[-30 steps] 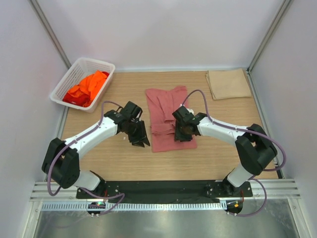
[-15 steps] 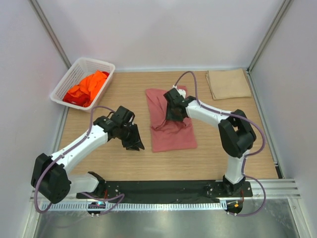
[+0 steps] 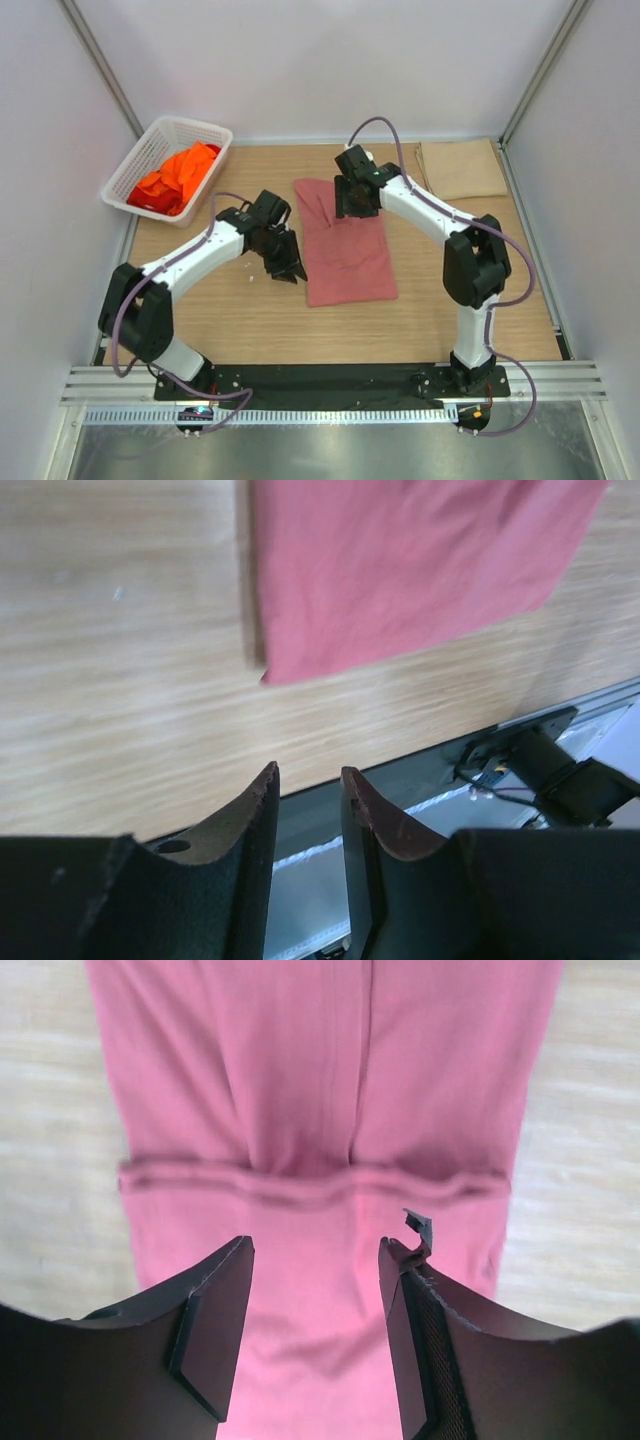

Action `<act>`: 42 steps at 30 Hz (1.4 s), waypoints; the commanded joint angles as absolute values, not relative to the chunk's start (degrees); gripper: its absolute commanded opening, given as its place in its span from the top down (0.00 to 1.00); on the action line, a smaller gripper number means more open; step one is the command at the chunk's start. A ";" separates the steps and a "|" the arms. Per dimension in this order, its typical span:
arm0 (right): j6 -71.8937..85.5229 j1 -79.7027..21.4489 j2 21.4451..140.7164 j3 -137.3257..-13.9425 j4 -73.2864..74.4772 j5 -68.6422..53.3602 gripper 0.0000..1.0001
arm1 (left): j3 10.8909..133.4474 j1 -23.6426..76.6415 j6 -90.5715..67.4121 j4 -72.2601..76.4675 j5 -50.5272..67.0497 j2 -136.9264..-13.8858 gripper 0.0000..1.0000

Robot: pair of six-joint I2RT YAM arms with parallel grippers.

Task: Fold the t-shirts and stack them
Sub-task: Fold the tshirt

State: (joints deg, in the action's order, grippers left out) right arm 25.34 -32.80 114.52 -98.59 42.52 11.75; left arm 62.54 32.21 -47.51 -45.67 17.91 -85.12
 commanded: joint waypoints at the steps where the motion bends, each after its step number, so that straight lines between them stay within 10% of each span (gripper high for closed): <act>1: 23.47 -30.68 105.30 -91.96 42.56 6.61 0.40 | 68.72 30.42 -44.30 -41.14 22.14 -91.47 0.69; 15: 28.29 -15.12 114.51 -80.95 22.33 -29.44 0.87 | 83.93 22.86 -46.41 -28.31 32.08 -117.49 0.78; 29: 22.24 -6.86 122.79 -83.75 26.71 -27.42 0.88 | 86.22 19.07 -42.80 -30.05 30.50 -125.70 0.80; 42: 26.44 -9.58 109.35 -82.21 32.02 -31.63 0.75 | 87.37 19.86 -44.73 -33.67 32.78 -113.38 0.60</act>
